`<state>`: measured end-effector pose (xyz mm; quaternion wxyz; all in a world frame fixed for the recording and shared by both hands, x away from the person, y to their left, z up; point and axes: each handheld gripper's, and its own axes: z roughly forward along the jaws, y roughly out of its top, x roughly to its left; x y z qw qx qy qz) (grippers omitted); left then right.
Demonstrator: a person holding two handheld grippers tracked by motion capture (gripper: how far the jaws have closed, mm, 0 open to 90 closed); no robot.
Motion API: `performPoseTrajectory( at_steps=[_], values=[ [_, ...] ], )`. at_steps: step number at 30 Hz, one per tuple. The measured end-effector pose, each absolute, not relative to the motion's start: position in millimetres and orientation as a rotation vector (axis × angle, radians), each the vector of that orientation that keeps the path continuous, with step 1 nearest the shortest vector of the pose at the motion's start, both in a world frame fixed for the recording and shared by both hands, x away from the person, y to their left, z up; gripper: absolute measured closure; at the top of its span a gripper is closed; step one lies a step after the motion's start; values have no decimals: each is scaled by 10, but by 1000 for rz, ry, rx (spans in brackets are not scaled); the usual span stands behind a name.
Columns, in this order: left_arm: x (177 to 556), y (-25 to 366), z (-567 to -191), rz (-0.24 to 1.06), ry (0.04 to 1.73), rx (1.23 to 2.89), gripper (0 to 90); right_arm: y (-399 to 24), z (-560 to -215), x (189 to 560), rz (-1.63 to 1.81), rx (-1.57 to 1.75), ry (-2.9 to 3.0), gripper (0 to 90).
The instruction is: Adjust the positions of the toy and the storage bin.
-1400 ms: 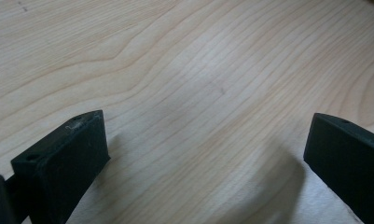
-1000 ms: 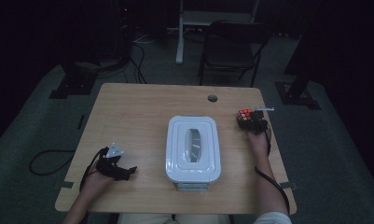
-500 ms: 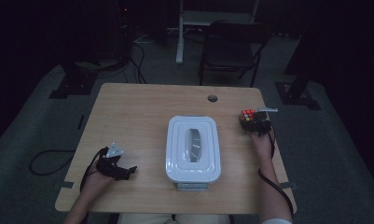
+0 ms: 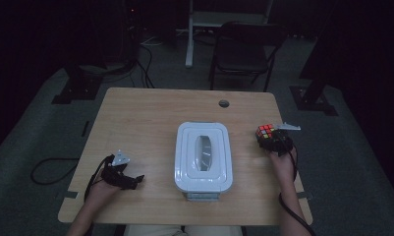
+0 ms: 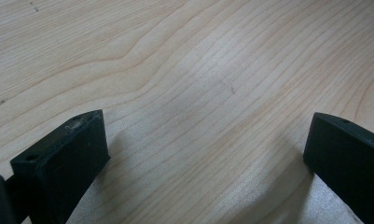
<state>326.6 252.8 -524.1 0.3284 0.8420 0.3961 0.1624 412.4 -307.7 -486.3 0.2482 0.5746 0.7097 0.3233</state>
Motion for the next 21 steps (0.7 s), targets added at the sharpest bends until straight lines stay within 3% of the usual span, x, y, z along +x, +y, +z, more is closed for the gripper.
performPoseTrajectory(
  at_steps=[21],
  values=[
    [3270, 2529, -5242, 427, 1045, 2199, 5, -3244, -4855, 3300, 806, 1537, 1952, 337]
  ],
)
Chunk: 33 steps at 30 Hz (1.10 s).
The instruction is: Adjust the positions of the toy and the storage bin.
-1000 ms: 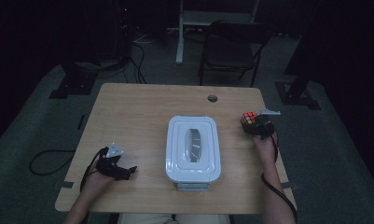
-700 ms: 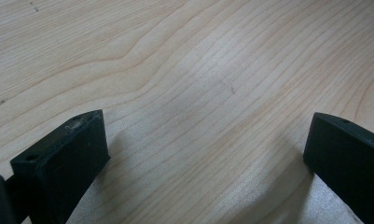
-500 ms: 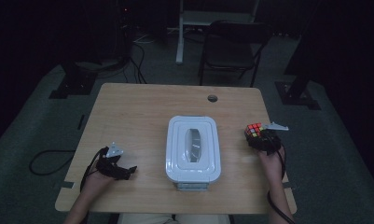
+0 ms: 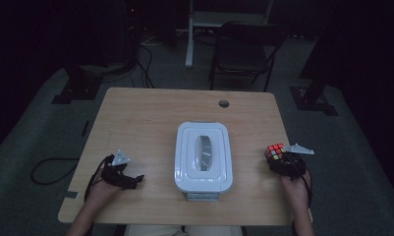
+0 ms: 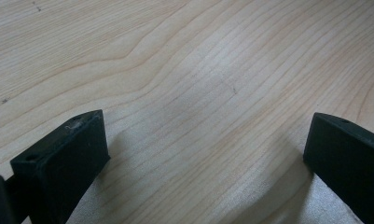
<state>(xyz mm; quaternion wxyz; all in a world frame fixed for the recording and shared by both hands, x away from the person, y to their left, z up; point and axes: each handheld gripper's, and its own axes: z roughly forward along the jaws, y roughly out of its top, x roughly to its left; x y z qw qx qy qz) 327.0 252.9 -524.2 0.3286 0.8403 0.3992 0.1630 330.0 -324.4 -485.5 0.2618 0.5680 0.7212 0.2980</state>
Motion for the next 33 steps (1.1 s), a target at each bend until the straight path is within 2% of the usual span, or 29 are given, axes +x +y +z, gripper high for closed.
performPoseTrajectory(
  at_steps=[9, 24, 33],
  values=[
    [3269, 2530, -5241, 427, 1044, 2200, 5, -3308, -4948, 3048, 816, 1577, 1964, 337],
    [3266, 2531, -5242, 427, 1042, 2201, 5, -3355, -5119, 2947, 828, 1612, 1977, 335],
    [3265, 2531, -5241, 426, 1042, 2201, 5, -3381, -4875, 2955, 879, 1576, 1931, 225]
  ],
)
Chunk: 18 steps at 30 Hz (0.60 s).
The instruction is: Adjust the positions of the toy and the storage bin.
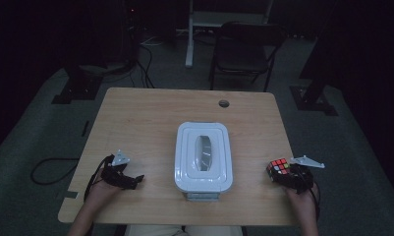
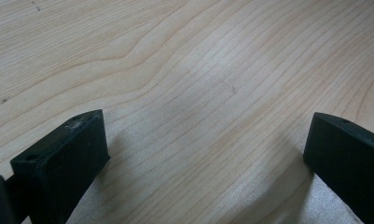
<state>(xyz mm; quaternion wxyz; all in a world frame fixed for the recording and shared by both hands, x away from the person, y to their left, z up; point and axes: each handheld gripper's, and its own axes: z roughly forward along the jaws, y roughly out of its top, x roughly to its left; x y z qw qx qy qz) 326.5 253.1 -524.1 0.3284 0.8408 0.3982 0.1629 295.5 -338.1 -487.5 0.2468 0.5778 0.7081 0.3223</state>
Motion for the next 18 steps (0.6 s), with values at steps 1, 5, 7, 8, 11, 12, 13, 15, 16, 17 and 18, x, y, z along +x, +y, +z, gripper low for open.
performPoseTrajectory(
  at_steps=[1, 5, 7, 8, 11, 12, 13, 15, 16, 17, 18],
  values=[
    [3266, 2531, -5241, 426, 1042, 2201, 5, -3380, -4838, 2962, 889, 1569, 1929, 216],
    [3261, 2530, -5241, 426, 1044, 2202, 5, -3348, -4715, 3010, 933, 1538, 1931, 210],
    [3256, 2529, -5239, 425, 1046, 2203, 5, -3318, -4668, 3037, 954, 1530, 1939, 207],
    [3256, 2529, -5239, 425, 1046, 2204, 5, -3299, -4648, 3051, 965, 1523, 1941, 205],
    [3256, 2528, -5239, 426, 1048, 2203, 5, -3248, -4597, 3083, 994, 1506, 1946, 205],
    [3255, 2525, -5238, 427, 1052, 2203, 5, -3226, -4584, 3095, 1003, 1500, 1940, 205],
    [3254, 2519, -5238, 430, 1059, 2199, 5, -3204, -4572, 3107, 1008, 1495, 1940, 206],
    [3252, 2512, -5239, 433, 1068, 2193, 5, -3149, -4551, 3152, 1028, 1496, 1956, 212],
    [3249, 2509, -5240, 436, 1070, 2192, 5, -3132, -4545, 3161, 1032, 1491, 1960, 220],
    [3249, 2507, -5240, 437, 1070, 2192, 5, -3103, -4540, 3172, 1041, 1482, 1963, 220],
    [3249, 2507, -5240, 437, 1070, 2190, 5, -3071, -4531, 3178, 1040, 1470, 1970, 220]
  ],
)
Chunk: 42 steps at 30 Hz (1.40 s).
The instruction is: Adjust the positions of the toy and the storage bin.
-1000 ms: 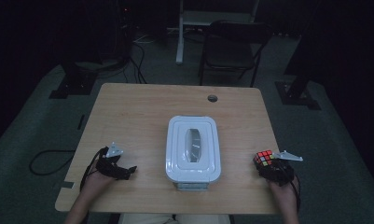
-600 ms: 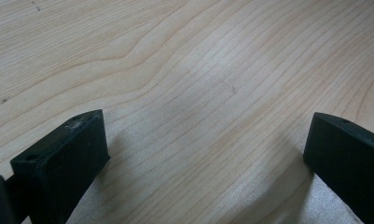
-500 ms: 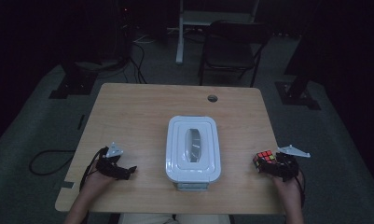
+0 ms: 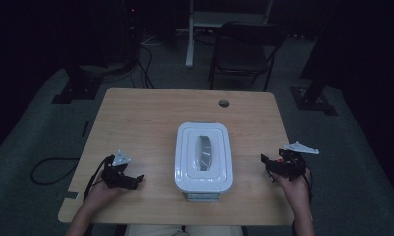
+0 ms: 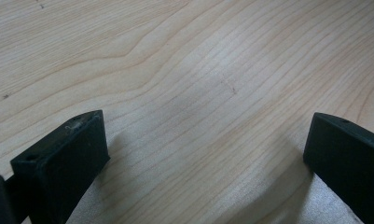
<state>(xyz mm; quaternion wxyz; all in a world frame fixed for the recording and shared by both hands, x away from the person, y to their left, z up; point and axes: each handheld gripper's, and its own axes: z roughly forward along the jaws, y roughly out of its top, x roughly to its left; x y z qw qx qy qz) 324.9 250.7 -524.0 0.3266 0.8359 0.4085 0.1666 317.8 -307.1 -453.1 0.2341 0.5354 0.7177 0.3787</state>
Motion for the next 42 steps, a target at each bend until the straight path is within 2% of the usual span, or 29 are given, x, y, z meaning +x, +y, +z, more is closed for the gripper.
performPoseTrajectory(
  at_steps=[3, 5, 14, 23, 42],
  values=[
    [3253, 2510, -5241, 435, 1063, 2193, 5, -2990, -4521, 3199, 1064, 1439, 1979, 198],
    [3253, 2510, -5241, 433, 1061, 2194, 5, -2938, -4535, 3228, 1093, 1420, 2004, 127],
    [3251, 2504, -5241, 418, 1021, 2210, 5, -2662, -4616, 3312, 1117, 1313, 2069, 138],
    [3252, 2504, -5241, 418, 1021, 2209, 5, -2409, -4848, 3385, 1098, 1267, 2147, 145],
    [3251, 2506, -5240, 416, 1018, 2211, 5, -2253, -5259, 3465, 989, 1268, 2266, 138]
  ],
)
